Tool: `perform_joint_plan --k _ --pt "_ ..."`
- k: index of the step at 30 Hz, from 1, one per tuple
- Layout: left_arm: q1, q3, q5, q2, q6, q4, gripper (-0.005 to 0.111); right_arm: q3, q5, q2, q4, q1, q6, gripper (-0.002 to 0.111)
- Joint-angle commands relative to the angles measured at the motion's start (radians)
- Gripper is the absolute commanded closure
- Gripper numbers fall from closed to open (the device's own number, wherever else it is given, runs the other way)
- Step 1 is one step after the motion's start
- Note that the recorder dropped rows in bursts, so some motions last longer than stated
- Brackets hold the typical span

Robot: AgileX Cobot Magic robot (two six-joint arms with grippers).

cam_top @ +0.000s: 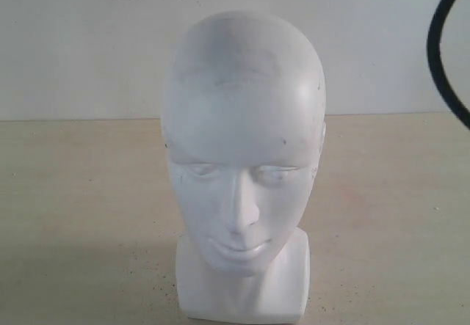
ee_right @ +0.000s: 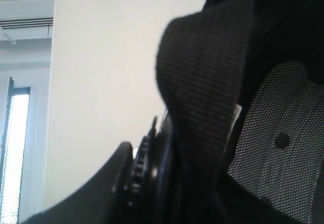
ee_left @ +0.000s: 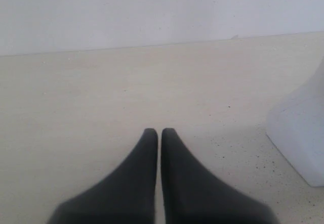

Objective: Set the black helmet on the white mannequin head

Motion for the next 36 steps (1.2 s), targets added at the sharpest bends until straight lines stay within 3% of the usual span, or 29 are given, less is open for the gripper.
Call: perform_joint_plan --k 1,3,9,12,18,26,30,36 --pt "0.002 0.003 -0.002 -0.003 -0.011 -0.007 0.102 -0.023 -0.081 -0.014 0.009 0.031 0.012 0.109" --pt "0.002 0.003 -0.018 -0.003 -0.011 -0.007 0.102 -0.023 -0.081 -0.004 -0.022 0.031 0.06 0.109" --pt "0.002 0.003 -0.493 -0.003 -0.011 -0.007 0.102 -0.013 -0.081 0.107 -0.047 0.031 0.17 0.109" --pt "0.002 0.003 -0.612 -0.003 -0.011 -0.007 0.102 -0.013 -0.081 0.114 -0.047 0.031 0.17 0.109" --pt "0.002 0.003 -0.637 -0.003 -0.011 -0.007 0.102 -0.013 -0.081 0.114 -0.052 0.052 0.204 0.109" --pt "0.002 0.003 -0.658 -0.003 -0.013 -0.007 0.102 -0.011 -0.081 0.114 0.022 0.14 0.04 0.109" --pt "0.002 0.003 -0.707 -0.003 -0.117 -0.007 0.102 0.004 -0.081 0.112 0.071 0.14 -0.023 0.109" --pt "0.002 0.001 -0.74 -0.003 -0.245 -0.003 0.102 0.16 -0.081 0.074 0.257 0.143 -0.108 0.109"
